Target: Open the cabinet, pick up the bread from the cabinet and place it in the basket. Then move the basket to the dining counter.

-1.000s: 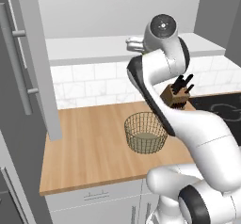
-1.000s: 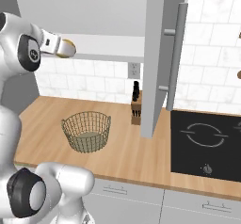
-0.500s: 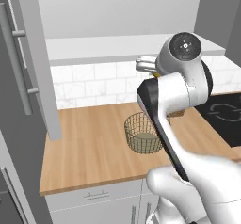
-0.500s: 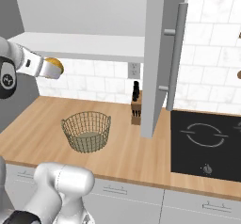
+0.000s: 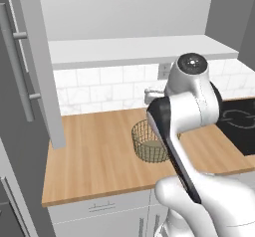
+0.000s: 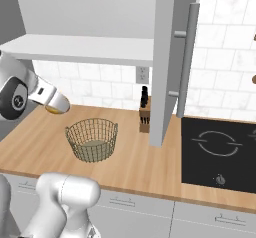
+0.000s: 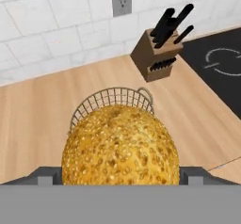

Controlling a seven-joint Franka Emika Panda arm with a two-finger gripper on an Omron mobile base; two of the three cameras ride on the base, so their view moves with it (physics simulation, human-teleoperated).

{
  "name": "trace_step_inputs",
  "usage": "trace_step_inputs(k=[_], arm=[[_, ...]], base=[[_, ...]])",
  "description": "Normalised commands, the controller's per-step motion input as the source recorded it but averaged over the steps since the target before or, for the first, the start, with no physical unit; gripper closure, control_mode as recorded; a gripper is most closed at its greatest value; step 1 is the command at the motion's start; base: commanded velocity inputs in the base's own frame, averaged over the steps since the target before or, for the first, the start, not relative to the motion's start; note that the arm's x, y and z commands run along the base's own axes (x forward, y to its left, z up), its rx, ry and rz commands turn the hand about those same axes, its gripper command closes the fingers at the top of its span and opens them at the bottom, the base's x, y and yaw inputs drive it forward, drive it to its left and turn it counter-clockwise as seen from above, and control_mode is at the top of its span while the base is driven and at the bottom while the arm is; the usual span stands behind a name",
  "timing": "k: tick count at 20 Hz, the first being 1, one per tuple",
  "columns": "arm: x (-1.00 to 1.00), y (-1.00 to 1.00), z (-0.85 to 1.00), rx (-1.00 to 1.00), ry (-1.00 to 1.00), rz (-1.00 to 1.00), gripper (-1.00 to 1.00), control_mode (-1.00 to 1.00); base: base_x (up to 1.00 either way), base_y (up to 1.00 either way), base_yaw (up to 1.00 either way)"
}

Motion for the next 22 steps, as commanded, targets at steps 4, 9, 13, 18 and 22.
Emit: trace_step_inputs(k=[4,9,13,18,22], arm=[[0.39,0.0,-0.81,0.02,0.46,0.0,1.0,-1.0],[0.47,0.0,-0.75,0.0,0.38,0.0,1.0,-1.0],[0.53,-0.07,-0.66,0.0,0.2,0.0,1.0,-1.0],[0.5,-0.08,-0.59,0.0,0.16,0.0,1.0,-1.0],[0.41,-0.08,-0.43,0.02,0.08,0.0,1.0,-1.0]], base=[[0.0,0.0,0.0],[0.0,0.0,0.0],[0.0,0.0,0.0],[0.0,0.0,0.0],[0.0,0.0,0.0]])
